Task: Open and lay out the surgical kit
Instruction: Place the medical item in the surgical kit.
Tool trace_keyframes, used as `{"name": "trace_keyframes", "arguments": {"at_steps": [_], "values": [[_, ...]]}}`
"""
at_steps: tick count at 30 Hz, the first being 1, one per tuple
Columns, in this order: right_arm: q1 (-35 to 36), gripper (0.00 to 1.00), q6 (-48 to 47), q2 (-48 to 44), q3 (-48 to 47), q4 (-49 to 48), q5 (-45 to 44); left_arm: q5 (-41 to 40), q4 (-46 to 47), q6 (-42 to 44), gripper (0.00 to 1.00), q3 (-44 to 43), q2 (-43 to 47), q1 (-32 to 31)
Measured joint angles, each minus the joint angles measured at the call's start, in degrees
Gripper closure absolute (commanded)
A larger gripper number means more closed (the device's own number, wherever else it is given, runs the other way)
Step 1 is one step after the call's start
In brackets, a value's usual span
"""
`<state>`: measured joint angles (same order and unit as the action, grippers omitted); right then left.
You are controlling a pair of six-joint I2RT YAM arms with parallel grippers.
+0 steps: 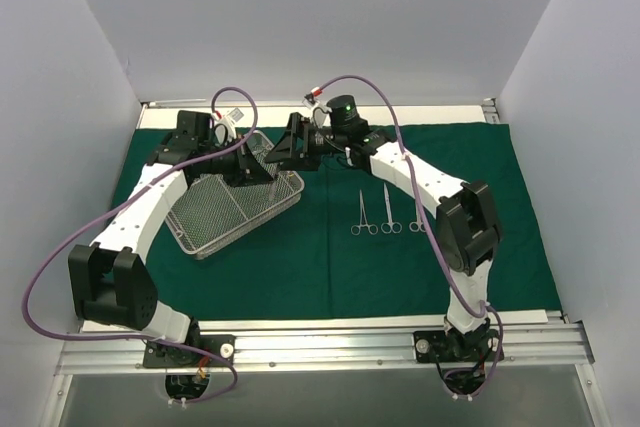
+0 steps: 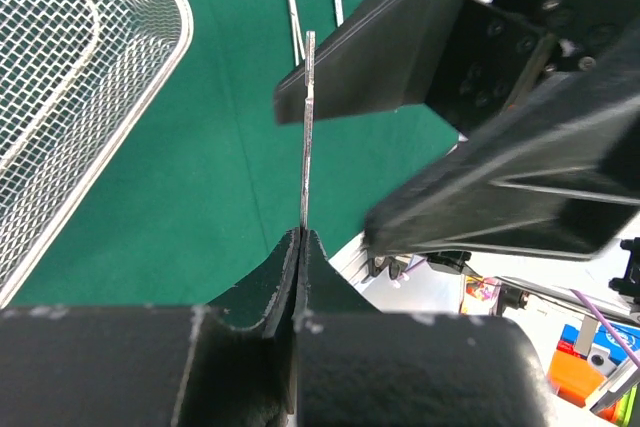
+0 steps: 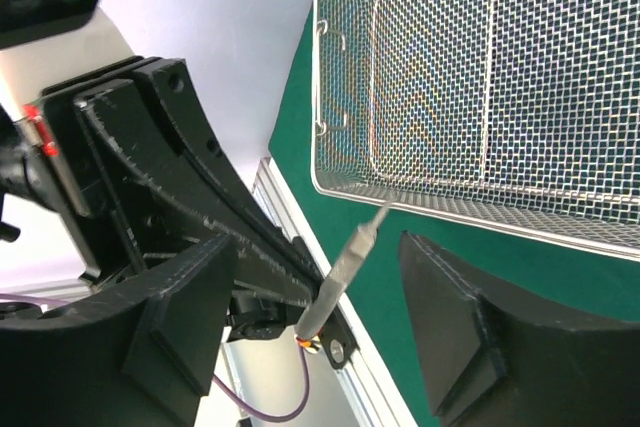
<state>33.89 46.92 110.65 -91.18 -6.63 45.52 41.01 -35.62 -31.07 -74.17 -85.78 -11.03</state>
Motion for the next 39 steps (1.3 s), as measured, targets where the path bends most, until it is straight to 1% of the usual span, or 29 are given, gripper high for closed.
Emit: {"name": "trace_keyframes", "arguments": {"at_steps": [3, 5, 7, 8, 9, 11, 12, 16, 17, 18, 19, 20, 21, 23, 28, 29, 30, 31, 33, 34, 35, 36, 37, 38, 39], "values": [[0.35, 0.39, 0.81, 0.94, -0.37, 0.0, 0.39, 0.02, 0.35, -0.31, 0.98, 0.0, 0.02, -0.52], [0.74, 0.44, 1.25, 1.81, -0.87, -0.02, 0.44, 0.07, 0.61, -0.42, 0.98, 0.0, 0.04, -0.68], [0.76, 0.55, 1.73, 2.71, -1.09, -0.07, 0.61, 0.07, 0.9, -0.66, 0.98, 0.0, 0.04, -0.83], [0.79, 0.62, 2.14, 3.06, -1.09, -0.07, 0.79, 0.09, 1.01, -0.74, 0.98, 0.0, 0.04, -0.85], [0.79, 0.8, 2.58, 3.34, -1.07, -0.13, 1.01, 0.11, 1.16, -0.87, 0.98, 0.0, 0.04, -0.9], [0.94, 0.96, 4.09, 3.76, -1.05, -0.98, 1.53, 0.11, 1.42, -1.09, 0.98, 0.0, 0.04, -0.94], [1.01, 1.0, 5.07, 3.87, -1.05, -1.55, 1.75, 0.13, 1.64, -1.14, 0.98, 0.0, 0.04, -0.94], [0.94, 1.0, 7.93, 4.02, -1.03, -3.08, 1.99, -0.04, 2.47, -1.31, 0.98, 0.0, 0.39, -0.87], [0.92, 1.0, 8.5, 4.02, -1.03, -3.06, 1.99, -0.04, 2.49, -1.31, 0.94, 0.0, 0.48, -0.87], [0.9, 1.0, 8.92, 4.02, -1.03, -3.08, 1.97, -0.07, 2.54, -1.27, 0.83, 0.0, 0.59, -0.87], [0.87, 1.0, 9.31, 4.02, -1.03, -3.04, 1.95, -0.13, 2.58, -1.03, 0.69, 0.0, 0.66, -0.87], [0.85, 1.0, 9.66, 4.02, -1.03, -2.99, 1.86, -0.31, 2.64, -0.83, 0.5, 0.0, 0.79, -0.87], [0.85, 1.0, 10.14, 4.02, -1.03, -3.06, 1.84, -0.57, 2.73, -0.57, 0.45, 0.0, 1.01, -0.94], [0.85, 1.0, 11.04, 4.02, -1.05, -3.15, 1.81, -1.33, 2.93, -0.83, 0.4, 0.46, 2.16, -1.2], [0.81, 1.0, 13.53, 4.02, -1.49, -3.34, 1.38, -1.97, 3.06, -0.81, 0.39, 0.98, 4.46, -2.49], [0.81, 1.0, 13.88, 4.02, -1.75, -3.37, 1.31, -2.19, 3.17, -0.83, 0.41, 0.98, 4.46, -3.02], [0.81, 1.0, 14.34, 4.02, -2.01, -3.39, 1.29, -2.43, 3.15, -0.83, 0.47, 0.98, 4.42, -3.69], [0.81, 1.0, 14.64, 4.0, -2.34, -3.43, 1.22, -2.69, 3.08, -0.85, 0.5, 0.98, 4.33, -4.48], [0.7, 1.0, 15.1, 3.98, -2.82, -3.37, 1.29, -3.43, 2.91, -0.07, 0.6, 0.96, 4.2, -5.77], [0.7, 1.0, 15.43, 3.89, -2.91, -3.37, 1.31, -3.8, 2.73, 0.2, 0.77, 0.96, 4.09, -6.14], [0.63, 1.0, 15.85, 3.78, -2.95, -3.37, 1.31, -4.24, 2.51, 0.24, 0.89, 0.98, 3.93, -6.29], [0.59, 1.0, 16.24, 3.63, -2.99, -3.32, 1.31, -4.7, 2.34, 0.48, 0.98, 0.96, 3.85, -6.34], [0.59, 0.98, 16.28, 3.43, -2.99, -3.23, 1.22, -5.49, 1.9, 0.37, 0.98, 0.98, 3.8, -6.34], [0.52, 0.8, 15.96, 3.1, -3.02, -2.99, 0.98, -5.79, 1.55, 0.22, 0.98, 0.98, 3.8, -6.14], [0.55, 0.7, 15.76, 2.82, -3.04, -2.56, 0.39, -5.77, 1.73, 0.22, 0.98, 0.96, 3.91, -6.12]]}}
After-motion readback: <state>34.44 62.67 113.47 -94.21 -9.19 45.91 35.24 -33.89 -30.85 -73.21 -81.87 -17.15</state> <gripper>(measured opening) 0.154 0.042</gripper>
